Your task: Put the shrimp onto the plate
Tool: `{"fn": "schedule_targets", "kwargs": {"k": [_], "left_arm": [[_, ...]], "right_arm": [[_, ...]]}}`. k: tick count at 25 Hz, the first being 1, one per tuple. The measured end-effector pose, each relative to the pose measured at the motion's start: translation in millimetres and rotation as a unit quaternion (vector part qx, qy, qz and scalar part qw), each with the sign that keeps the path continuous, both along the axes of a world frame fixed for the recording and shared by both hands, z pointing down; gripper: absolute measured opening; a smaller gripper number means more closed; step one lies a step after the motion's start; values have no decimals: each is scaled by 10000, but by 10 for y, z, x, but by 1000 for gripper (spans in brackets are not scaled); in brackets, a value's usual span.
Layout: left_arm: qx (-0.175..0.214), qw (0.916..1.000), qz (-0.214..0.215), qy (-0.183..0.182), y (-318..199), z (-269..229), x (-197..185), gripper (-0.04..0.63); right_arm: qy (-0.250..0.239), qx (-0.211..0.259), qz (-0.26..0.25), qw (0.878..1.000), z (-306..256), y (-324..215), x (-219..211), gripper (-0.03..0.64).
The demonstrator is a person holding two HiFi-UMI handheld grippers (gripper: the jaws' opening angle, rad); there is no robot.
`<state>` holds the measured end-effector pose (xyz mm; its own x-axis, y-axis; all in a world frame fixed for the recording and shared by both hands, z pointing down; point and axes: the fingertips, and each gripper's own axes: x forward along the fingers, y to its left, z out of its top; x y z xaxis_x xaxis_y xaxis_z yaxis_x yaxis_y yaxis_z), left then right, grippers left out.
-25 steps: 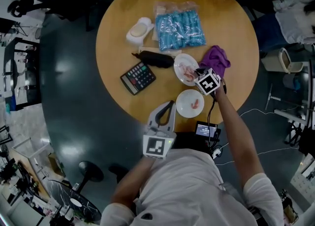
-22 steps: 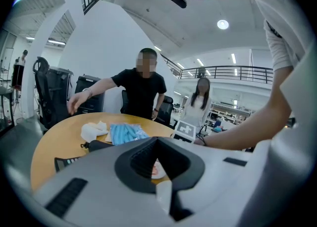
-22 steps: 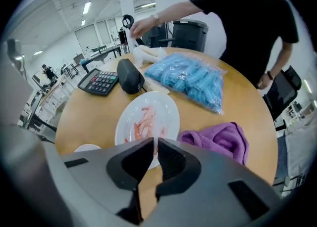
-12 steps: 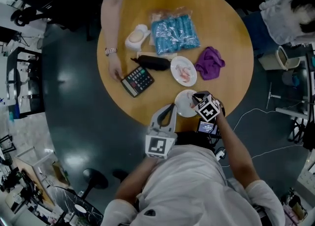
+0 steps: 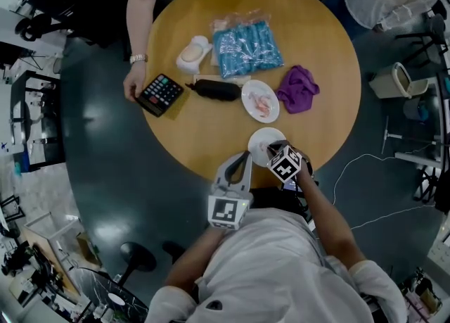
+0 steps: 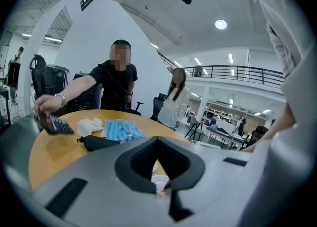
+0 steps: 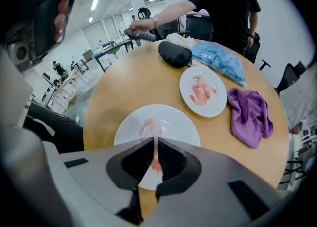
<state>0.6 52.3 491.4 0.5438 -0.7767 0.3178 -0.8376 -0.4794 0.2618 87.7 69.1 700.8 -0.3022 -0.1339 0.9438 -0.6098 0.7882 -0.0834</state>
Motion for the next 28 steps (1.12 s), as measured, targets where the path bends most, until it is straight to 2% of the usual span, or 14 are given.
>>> {"fn": "schedule_targets", "kwargs": {"k": [3,10,16,23,28], "left_arm": [[24,10000,25,-56,36,24,-23,8],[5,10000,-52,-10,60,47,-65,8],[88,9999,-60,27,32,-10,-77,8],[45,9998,-157,113,-61,-37,-136,8],[16,9999,-91,80,-162,49,-168,8]], "right_arm": [[112,-34,66,9999,73,-12,13,38],[42,-42,118,9999,65,-7,11,40],[-61,217,302,9993,-120,-76,24,40],[-252,773,611,9948,-345,-610,-32,20],[-243,978,821,9915,-363,-1107,-121,17]]}}
